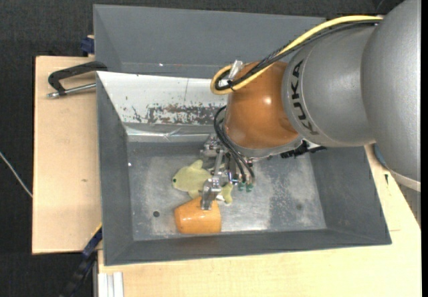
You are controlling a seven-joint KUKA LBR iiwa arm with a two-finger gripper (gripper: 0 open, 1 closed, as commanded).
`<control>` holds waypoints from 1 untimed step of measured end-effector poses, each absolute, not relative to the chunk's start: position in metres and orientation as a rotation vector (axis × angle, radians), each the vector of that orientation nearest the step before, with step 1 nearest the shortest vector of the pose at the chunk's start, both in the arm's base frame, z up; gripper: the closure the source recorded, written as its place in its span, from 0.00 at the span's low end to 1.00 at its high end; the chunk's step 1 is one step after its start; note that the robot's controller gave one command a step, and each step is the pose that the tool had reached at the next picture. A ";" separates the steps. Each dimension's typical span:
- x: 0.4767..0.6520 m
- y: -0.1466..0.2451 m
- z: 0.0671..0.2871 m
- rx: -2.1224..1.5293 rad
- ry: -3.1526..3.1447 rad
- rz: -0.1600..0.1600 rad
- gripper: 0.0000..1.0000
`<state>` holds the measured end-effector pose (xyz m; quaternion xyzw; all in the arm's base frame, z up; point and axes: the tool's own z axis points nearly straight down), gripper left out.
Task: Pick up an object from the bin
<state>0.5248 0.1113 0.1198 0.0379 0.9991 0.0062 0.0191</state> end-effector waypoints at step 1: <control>0.515 0.109 0.108 0.117 3.130 0.007 1.00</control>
Offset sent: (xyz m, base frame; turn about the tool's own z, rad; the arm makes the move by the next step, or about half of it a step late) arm 0.0000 0.0000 0.0000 0.0000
